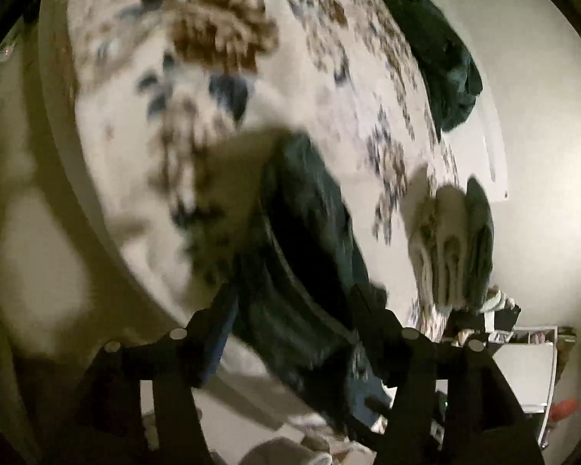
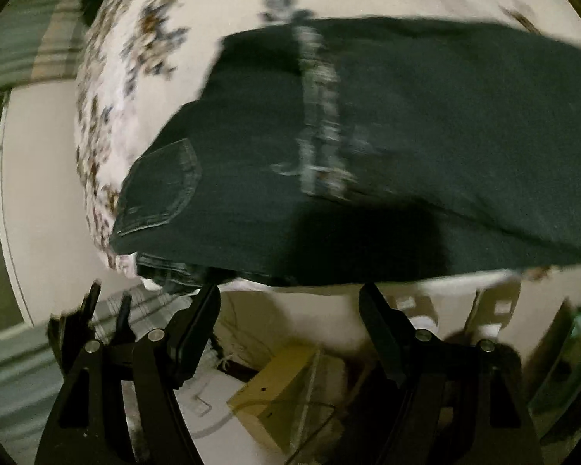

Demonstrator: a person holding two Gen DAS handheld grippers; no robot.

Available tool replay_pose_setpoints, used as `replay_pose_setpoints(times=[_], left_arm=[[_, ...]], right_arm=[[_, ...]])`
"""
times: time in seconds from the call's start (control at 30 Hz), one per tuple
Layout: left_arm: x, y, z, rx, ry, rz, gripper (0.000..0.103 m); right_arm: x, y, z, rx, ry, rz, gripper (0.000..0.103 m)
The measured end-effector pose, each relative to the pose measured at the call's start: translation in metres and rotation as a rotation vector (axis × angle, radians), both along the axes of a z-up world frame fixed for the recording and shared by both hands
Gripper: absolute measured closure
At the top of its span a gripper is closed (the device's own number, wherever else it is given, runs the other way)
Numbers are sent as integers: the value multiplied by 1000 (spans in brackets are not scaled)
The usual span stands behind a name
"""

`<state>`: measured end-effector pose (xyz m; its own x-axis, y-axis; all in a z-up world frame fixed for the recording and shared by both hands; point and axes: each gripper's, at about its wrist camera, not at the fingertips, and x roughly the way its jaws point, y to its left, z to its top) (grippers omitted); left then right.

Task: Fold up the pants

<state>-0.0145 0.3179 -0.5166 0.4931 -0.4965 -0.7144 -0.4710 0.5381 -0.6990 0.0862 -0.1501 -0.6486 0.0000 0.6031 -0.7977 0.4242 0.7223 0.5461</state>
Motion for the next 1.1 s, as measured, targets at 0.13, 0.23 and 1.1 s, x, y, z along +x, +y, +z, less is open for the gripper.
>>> replay_pose_setpoints(times=[0.13,0.23,1.1], left_arm=[[-3,-54,-26,-41,70,-90,45],[10,-88,-35,92,90,-184,45],[20,-37,-13,396,116,-126,46]], right_arm=[[-16,-26,-14,71,41,-155,27],[-14,-29,-15,51,48,-164,27],[31,91,34,-253,-286,464,24]])
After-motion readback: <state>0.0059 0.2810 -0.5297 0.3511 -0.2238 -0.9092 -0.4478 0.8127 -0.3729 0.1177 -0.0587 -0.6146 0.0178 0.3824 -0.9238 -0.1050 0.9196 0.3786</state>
